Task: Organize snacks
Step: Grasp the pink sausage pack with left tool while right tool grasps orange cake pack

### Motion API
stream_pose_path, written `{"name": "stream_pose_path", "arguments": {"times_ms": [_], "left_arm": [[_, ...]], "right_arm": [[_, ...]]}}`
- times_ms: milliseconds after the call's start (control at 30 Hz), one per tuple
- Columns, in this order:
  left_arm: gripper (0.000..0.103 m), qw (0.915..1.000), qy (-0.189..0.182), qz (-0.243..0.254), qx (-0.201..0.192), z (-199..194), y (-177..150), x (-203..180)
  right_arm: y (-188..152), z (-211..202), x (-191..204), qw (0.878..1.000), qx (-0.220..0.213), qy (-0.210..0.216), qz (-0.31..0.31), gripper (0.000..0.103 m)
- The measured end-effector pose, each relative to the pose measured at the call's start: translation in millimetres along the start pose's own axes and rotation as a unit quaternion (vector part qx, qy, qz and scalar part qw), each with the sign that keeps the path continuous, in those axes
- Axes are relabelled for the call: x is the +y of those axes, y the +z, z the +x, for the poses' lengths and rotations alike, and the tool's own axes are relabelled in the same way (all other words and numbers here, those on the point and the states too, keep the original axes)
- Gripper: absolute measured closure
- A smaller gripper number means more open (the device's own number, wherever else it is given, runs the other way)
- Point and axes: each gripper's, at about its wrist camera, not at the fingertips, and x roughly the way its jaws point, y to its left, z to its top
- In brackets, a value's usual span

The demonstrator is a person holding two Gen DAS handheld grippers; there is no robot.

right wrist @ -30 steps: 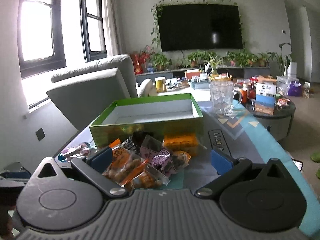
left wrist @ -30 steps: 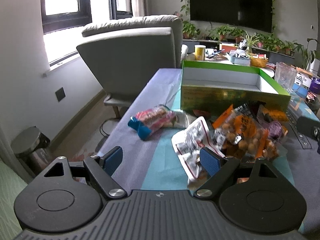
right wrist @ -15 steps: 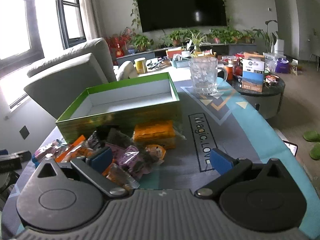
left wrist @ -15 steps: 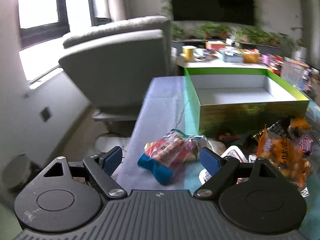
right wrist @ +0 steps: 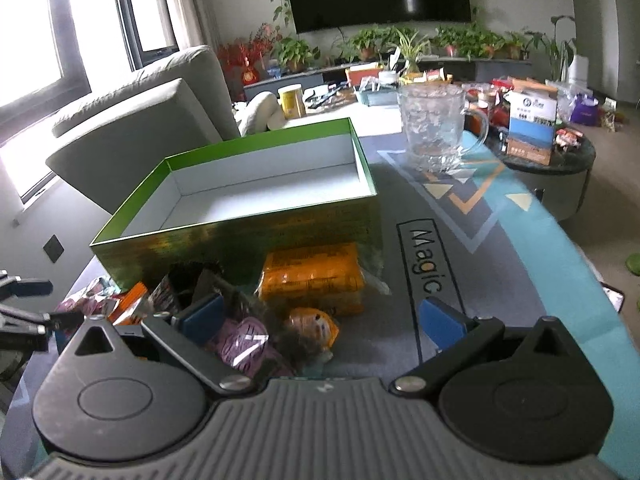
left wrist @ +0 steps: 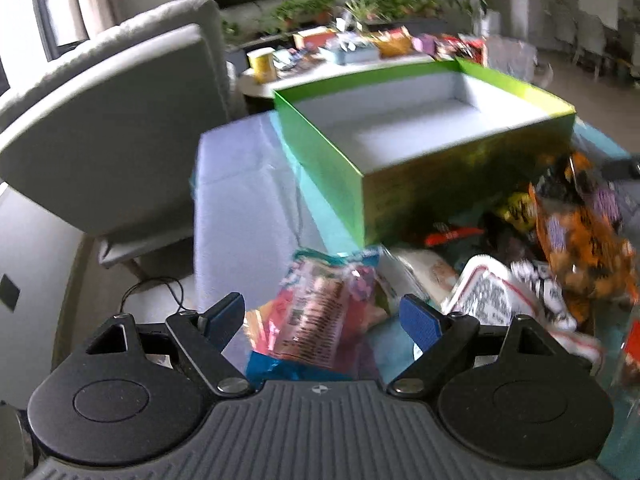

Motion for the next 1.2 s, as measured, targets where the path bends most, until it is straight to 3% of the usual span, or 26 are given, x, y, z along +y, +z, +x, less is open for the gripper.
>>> {"name": "stream_pose_path", "arguments": {"times_ms": [100,367,467,533,567,733,1200], "left_arm": [[0.018,0.9998,0.0,0.017,0.012,11.1,-2.3,-3.6],[0.019,0.9998,-0.011,-0.014,0.005,19.5,0.2,2.4],[0.025,0.9998,-0.008,-0.02,0.002,15.8,-1.3,0.1],[0.042,0.9997,-0.006,-0.025,-0.004,10.6,-2.3,-2.6],[0.045,0.9995,-0.008,-0.03,-0.008,6.7,-2.3,-3.2],[0.046,0.9977,-0.031,-0.06,-0.002,1.7,-2.1,-7.7],[0.046,0.9942,-0.026,-0.104,0.0,-6.8,-3.9,-19.4]], "right_arm": [[4.6,12.2,-1.6,1.0,0.009,-0.001,0.001,0.042],[12.6,38.8,-3.0,1.0,0.03,-0.001,0.01,0.042],[14.4,42.7,-0.4,0.999,0.033,0.01,0.005,0.042],[17.3,44.9,0.2,0.999,0.035,0.011,0.004,0.042],[18.9,44.5,-1.0,0.999,0.033,0.011,0.01,0.042],[23.3,43.2,-10.8,0.999,0.036,0.006,0.035,0.042],[18.0,68.3,4.6,0.997,0.078,0.0,-0.022,0.043]]}}
